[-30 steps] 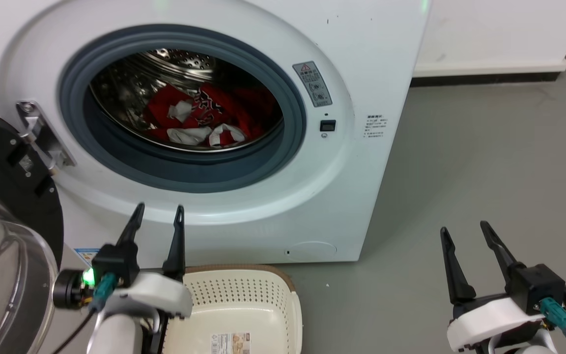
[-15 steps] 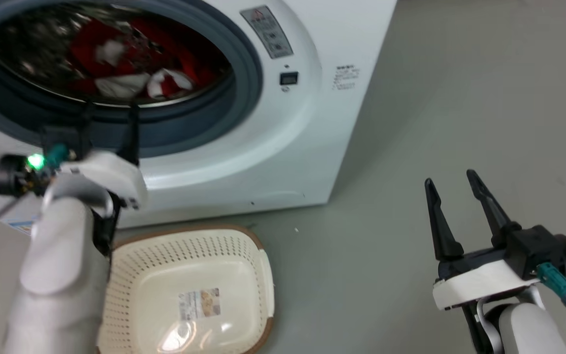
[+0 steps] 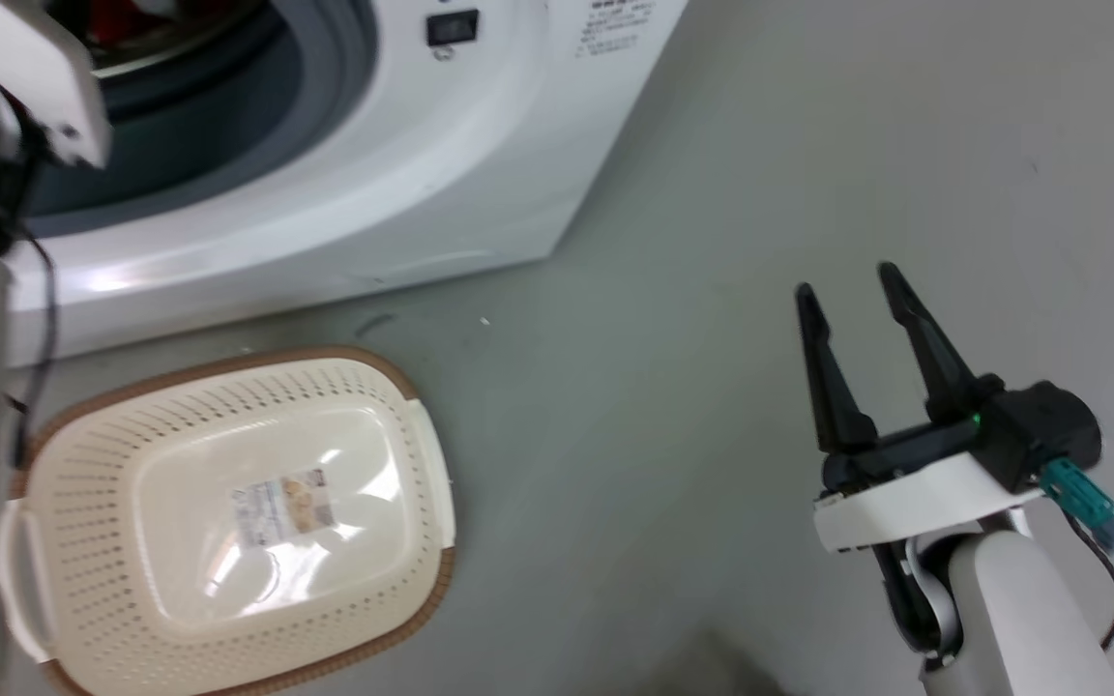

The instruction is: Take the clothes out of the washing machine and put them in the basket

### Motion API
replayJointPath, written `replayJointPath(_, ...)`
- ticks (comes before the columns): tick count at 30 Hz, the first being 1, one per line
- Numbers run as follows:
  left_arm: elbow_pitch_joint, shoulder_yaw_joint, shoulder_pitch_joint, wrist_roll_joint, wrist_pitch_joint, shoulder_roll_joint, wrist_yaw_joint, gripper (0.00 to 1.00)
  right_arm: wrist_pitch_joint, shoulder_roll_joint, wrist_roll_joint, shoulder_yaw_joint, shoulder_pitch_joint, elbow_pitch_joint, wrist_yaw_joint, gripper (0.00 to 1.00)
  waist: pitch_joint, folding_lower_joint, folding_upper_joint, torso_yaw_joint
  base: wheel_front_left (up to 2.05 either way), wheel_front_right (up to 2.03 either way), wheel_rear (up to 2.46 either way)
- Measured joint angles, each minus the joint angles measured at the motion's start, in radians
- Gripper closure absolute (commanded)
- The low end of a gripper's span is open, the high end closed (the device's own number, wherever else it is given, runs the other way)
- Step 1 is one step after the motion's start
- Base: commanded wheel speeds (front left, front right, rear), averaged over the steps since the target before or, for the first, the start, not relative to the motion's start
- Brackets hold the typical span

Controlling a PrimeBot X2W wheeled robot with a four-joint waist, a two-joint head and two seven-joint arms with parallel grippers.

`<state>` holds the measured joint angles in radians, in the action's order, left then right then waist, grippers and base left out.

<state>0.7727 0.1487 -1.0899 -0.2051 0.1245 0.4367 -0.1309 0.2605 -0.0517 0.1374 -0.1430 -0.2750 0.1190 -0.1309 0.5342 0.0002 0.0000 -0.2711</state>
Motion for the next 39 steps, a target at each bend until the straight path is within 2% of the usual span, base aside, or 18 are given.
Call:
replayJointPath(3,0.014,0.042,-0.078,-0.035,0.065,0.068,0.000,0.00,0.002,0.001,0.029,-0.032,-0.032,-0.003,0.000,0.00,0.052,0.0000,0.0000,-0.034,0.00,0.00,0.00)
replayJointPath(10,0.016,0.160,-0.240,-0.117,0.319,0.196,0.000,0.00,0.003,0.000,0.080,-0.055,-0.045,-0.023,0.000,0.00,0.162,0.0000,0.0000,-0.113,0.00,0.00,0.00)
replayJointPath(17,-0.015,0.232,-0.316,-0.220,0.566,0.324,0.000,0.00,0.003,0.001,0.117,-0.093,-0.048,-0.034,0.000,0.00,0.235,0.0000,0.0000,-0.184,0.00,0.00,0.00)
replayJointPath(20,-0.029,0.240,-0.318,-0.258,0.639,0.361,0.000,0.00,0.003,0.000,0.126,-0.097,-0.047,-0.037,0.000,0.00,0.256,0.0000,0.0000,-0.204,0.00,0.00,0.00)
replayJointPath(24,-0.053,0.249,-0.318,-0.264,0.683,0.411,0.000,0.00,0.003,0.000,0.136,-0.106,-0.046,-0.043,0.000,0.00,0.274,-0.0001,0.0000,-0.220,0.00,0.00,0.00)
replayJointPath(28,-0.068,0.239,-0.324,-0.281,0.744,0.416,0.027,0.00,0.003,0.001,0.138,-0.110,-0.046,-0.047,0.000,0.00,0.285,-0.0001,0.0000,-0.224,0.00,0.00,0.00)
replayJointPath(29,-0.076,0.239,-0.324,-0.281,0.750,0.417,0.031,0.12,0.003,0.001,0.140,-0.111,-0.046,-0.048,0.000,0.00,0.288,-0.0001,0.0000,-0.224,0.00,0.00,0.00)
replayJointPath(30,-0.085,0.239,-0.324,-0.281,0.752,0.419,0.037,0.61,0.003,0.001,0.141,-0.112,-0.046,-0.048,0.000,0.00,0.290,-0.0001,0.0000,-0.225,0.00,0.00,0.00)
replayJointPath(31,-0.094,0.242,-0.323,-0.275,0.749,0.421,0.045,0.91,0.003,0.001,0.142,-0.115,-0.047,-0.049,0.000,0.00,0.291,-0.0001,0.0000,-0.226,0.00,0.00,0.00)
replayJointPath(32,-0.104,0.247,-0.322,-0.265,0.741,0.422,0.053,1.00,0.003,0.001,0.143,-0.116,-0.047,-0.049,0.000,0.00,0.293,-0.0001,0.0000,-0.227,0.00,0.00,0.00)
replayJointPath(39,-0.149,0.251,-0.316,-0.229,0.634,0.427,0.098,1.00,0.003,0.001,0.146,-0.122,-0.049,-0.047,0.000,0.00,0.294,-0.0001,0.0000,-0.233,0.00,0.00,0.00)
